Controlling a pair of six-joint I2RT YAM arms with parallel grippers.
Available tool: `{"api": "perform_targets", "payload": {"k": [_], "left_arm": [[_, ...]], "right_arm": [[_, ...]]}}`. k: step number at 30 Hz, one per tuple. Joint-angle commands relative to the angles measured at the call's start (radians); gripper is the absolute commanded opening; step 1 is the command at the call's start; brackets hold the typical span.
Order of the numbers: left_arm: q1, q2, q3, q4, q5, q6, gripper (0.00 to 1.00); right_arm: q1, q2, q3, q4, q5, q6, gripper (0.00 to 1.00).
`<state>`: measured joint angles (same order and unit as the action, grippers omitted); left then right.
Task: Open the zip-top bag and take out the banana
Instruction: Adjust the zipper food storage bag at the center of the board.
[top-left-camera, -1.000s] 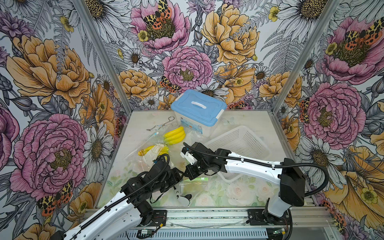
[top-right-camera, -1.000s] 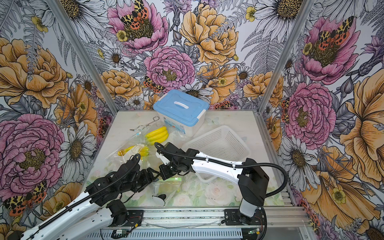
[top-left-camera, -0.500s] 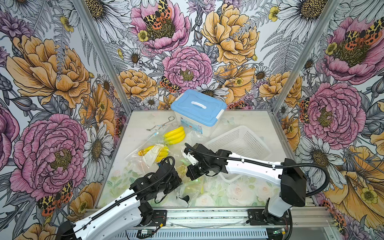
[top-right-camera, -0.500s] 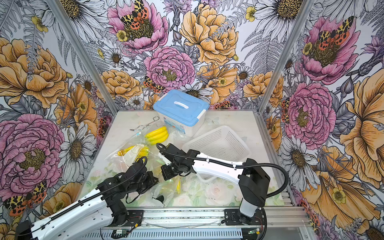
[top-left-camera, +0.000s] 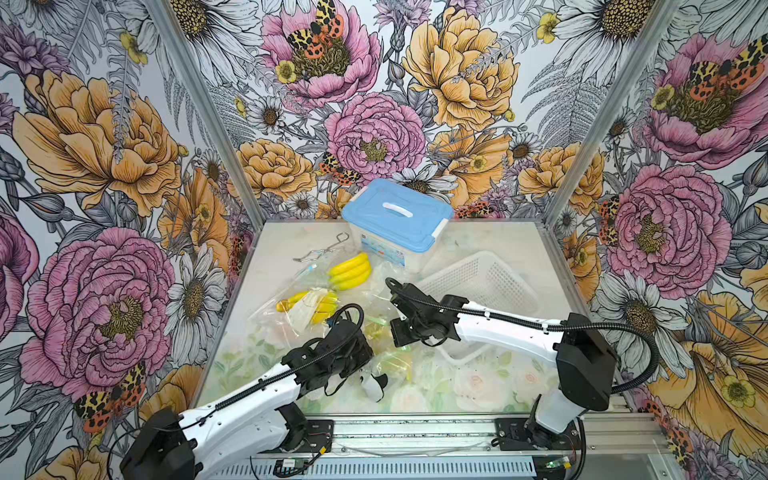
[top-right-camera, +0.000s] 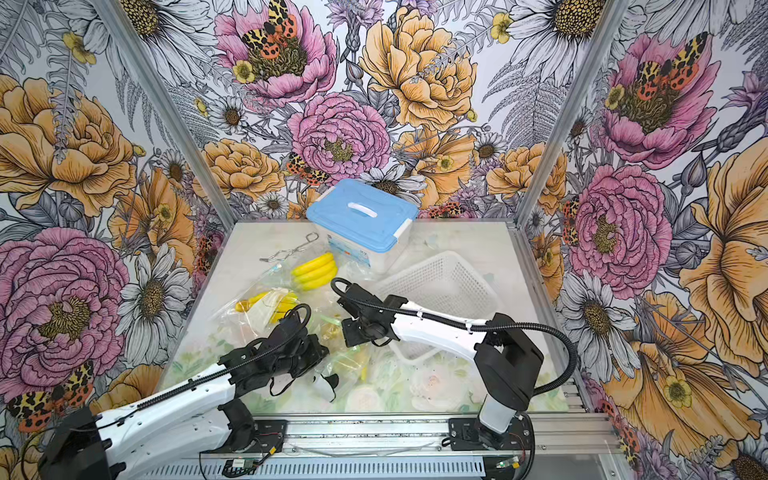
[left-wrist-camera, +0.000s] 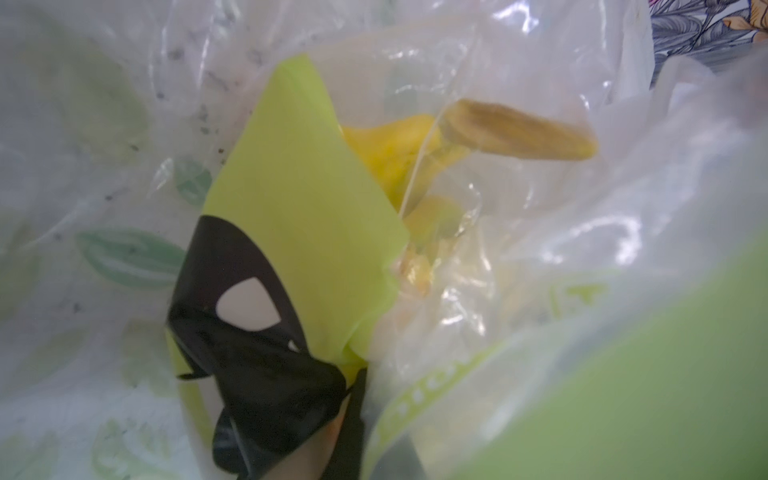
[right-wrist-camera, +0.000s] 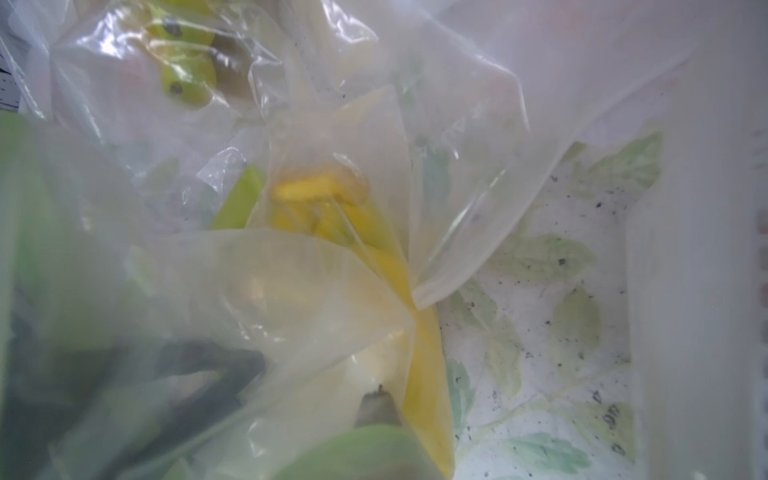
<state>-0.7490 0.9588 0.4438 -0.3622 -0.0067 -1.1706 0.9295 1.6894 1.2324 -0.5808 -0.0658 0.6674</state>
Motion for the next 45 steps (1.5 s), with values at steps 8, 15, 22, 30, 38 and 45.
{"api": "perform_targets", "payload": {"k": [8,15,22,30,38,45], "left_arm": [[0.281,0.187,0.107,0.252,0.142,0.247,0.0],[0.159,0.039,0.184,0.091,0.058,0.191,0.0],[0.046,-0.133,0.098,0.018,-0.087,0.042,0.0],[0.045,-0.138,0.07,0.0,-0.131,0.038,0.0],[0.013,-0.193,-0.012,-0.016,-0.111,0.024,0.01],[-0.011,-0.363,-0.033,-0.078,-0.106,0.014,0.03]], "right_arm": [[-0.172,0.171,0.249,0.24,-0.055,-0.128,0.0],[-0.087,0.007,0.104,0.239,-0.134,-0.046,0.0],[0.037,-0.172,-0.132,0.238,-0.098,0.014,0.0],[0.114,-0.195,-0.302,0.242,-0.07,-0.057,0.0],[0.101,-0.123,-0.348,0.214,0.105,0.054,0.0],[0.089,-0.227,-0.256,0.169,0.166,0.036,0.0]]}}
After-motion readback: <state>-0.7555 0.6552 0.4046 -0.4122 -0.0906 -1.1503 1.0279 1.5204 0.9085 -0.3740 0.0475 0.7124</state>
